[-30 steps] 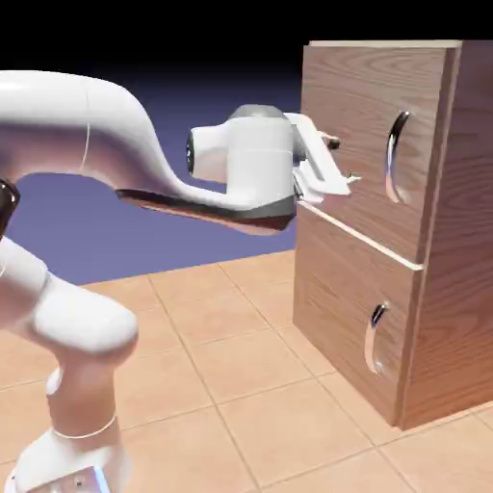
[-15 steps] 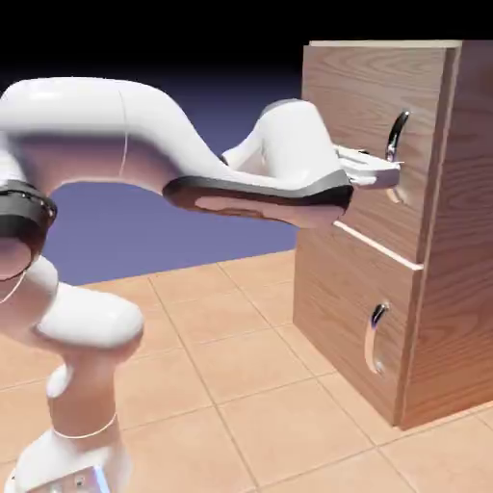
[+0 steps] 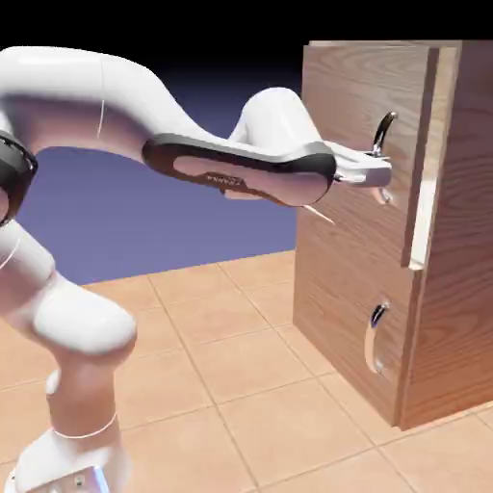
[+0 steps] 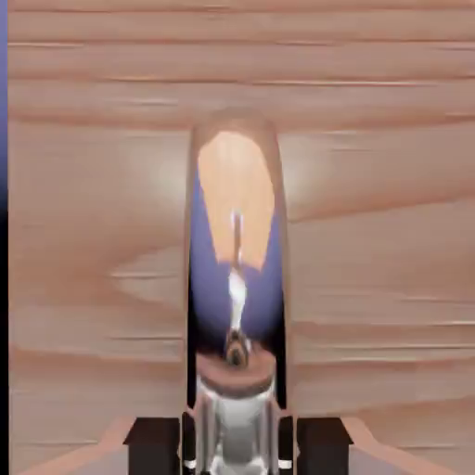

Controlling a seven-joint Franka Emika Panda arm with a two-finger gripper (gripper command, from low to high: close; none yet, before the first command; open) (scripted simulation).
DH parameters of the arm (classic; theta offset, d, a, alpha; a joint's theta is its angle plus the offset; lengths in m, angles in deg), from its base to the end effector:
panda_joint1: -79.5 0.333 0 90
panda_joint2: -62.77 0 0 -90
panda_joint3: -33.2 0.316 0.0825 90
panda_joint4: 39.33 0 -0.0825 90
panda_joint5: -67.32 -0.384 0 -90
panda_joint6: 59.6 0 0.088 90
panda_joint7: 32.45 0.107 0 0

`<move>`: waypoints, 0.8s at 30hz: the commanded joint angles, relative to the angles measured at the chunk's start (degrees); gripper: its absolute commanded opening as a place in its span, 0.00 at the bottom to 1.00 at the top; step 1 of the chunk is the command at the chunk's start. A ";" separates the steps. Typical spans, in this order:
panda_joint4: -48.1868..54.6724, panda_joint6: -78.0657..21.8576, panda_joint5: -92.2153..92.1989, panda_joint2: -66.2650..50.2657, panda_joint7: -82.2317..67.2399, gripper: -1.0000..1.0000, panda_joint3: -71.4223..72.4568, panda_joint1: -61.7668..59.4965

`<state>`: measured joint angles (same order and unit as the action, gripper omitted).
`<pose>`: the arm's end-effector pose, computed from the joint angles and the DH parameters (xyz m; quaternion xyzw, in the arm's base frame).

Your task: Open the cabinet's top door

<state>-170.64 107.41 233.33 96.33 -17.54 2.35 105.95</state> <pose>0.4174 -0.0524 0.5626 0.2893 0.6449 0.2522 0.6609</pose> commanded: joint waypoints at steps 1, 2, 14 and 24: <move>-0.54 0.01 -0.30 0.00 0.58 0.00 1.85 -2.06; -1.14 -0.04 -0.89 0.15 0.89 0.00 3.70 -4.14; -13.91 -1.31 -26.57 11.35 -13.02 0.00 26.03 -28.81; -22.32 1.95 -51.49 24.34 -26.63 0.00 40.56 -44.61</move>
<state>-192.92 109.31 181.98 120.69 -44.15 42.90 61.32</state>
